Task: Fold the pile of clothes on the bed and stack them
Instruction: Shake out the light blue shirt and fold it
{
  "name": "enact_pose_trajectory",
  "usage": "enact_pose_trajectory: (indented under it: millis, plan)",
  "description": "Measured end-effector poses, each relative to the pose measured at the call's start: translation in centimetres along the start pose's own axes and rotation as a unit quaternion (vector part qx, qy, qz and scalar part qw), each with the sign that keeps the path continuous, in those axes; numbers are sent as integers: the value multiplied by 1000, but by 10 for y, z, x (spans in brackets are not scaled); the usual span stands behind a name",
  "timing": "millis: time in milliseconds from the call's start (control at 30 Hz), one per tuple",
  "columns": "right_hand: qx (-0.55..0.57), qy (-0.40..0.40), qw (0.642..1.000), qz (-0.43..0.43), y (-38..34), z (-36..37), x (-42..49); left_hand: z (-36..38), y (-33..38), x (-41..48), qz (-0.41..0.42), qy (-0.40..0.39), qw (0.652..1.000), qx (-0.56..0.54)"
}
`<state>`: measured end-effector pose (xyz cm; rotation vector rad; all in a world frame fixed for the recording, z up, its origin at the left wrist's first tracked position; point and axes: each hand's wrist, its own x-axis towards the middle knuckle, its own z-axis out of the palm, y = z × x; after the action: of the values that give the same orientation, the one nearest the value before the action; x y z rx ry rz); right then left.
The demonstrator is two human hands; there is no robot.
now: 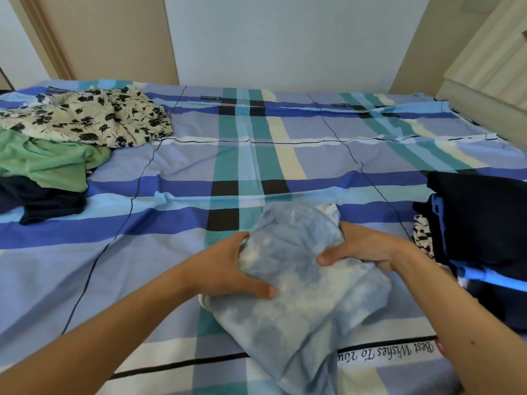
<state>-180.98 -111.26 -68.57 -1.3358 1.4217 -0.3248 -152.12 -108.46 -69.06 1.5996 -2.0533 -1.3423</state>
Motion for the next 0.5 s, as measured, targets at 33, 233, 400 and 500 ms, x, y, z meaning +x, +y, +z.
enact_pose_trajectory:
  millis: [33,233,400,500]
  plan:
    - [21,-13,1000,15,1,0,-1,-3,0,0,-23,-24,999,-5]
    - [108,2,993,38,9,2,-4,-5,0,-1,-68,-124,979,-149]
    - [209,96,973,-27,15,-6,-5,-11,-12,9,-26,-45,912,-407]
    - [310,148,938,-38,23,-6,1,-1,-17,8,-27,-15,869,-494]
